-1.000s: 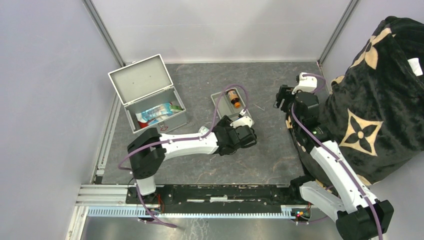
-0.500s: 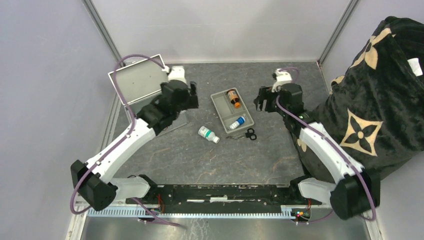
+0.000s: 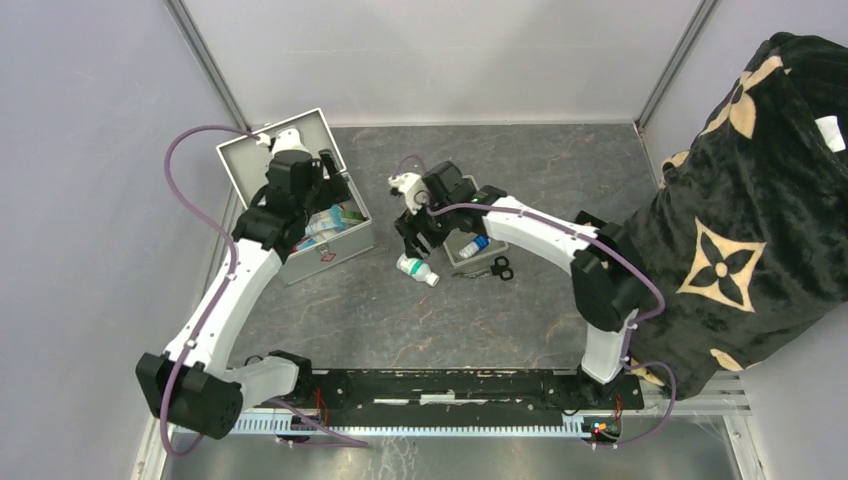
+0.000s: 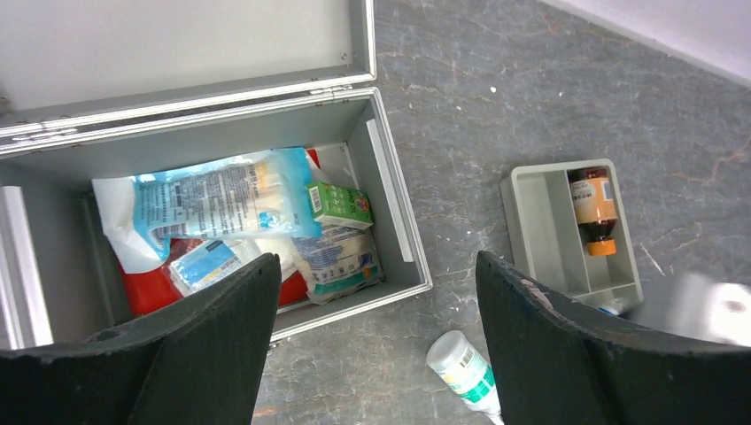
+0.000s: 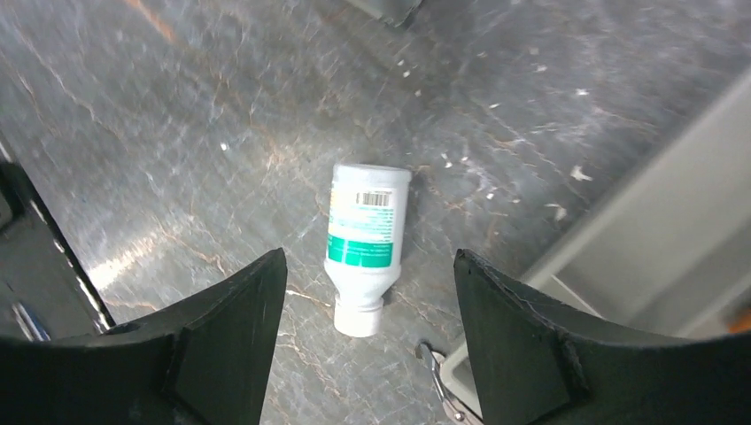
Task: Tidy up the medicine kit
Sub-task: Pick up the pill bottle at the center of the board.
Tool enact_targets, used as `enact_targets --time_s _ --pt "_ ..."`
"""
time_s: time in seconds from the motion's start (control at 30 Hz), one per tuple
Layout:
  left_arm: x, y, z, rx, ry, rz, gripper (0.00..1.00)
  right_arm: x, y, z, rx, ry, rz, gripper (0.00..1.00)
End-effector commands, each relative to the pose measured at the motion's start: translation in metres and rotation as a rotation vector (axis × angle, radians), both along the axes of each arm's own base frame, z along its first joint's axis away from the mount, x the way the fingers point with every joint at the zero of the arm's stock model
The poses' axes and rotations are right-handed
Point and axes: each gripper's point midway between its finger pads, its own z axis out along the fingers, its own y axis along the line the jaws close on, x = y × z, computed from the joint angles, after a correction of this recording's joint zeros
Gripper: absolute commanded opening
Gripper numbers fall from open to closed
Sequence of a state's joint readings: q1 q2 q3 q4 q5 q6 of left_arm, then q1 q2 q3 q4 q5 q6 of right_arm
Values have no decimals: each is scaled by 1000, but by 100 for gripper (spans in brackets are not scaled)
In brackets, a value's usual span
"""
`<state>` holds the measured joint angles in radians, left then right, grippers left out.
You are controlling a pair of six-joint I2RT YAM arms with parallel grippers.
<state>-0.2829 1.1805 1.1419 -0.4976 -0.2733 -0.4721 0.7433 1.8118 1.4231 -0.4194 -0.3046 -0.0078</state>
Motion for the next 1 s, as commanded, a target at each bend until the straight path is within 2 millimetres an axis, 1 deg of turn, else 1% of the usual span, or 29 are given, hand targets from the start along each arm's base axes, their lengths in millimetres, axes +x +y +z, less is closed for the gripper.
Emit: enact_targets --time_s 0.0,0.07,0.17,0.3,0.53,0.7,0.83,0.97 --pt "-13 18 31 -25 -96 96 87 -10 11 -20 -100 8 163 75" --pt "-17 24 34 -13 -108 116 87 -11 17 -29 -123 13 178 75" --pt "-20 27 36 -4 -113 121 87 -10 22 -39 -145 11 181 76" --pt "-20 25 34 -6 -107 112 87 -8 24 -53 -190 9 175 76" --pt "-20 23 30 -9 -100 102 87 -18 25 -75 -237 44 201 76" --pt "-19 19 29 -13 -96 78 87 -21 27 -82 -257 55 207 73" --pt "-18 15 28 -25 -96 62 87 -18 26 -85 -276 45 192 72" --pt "-18 15 28 -26 -95 59 87 -13 18 -93 -329 36 171 72"
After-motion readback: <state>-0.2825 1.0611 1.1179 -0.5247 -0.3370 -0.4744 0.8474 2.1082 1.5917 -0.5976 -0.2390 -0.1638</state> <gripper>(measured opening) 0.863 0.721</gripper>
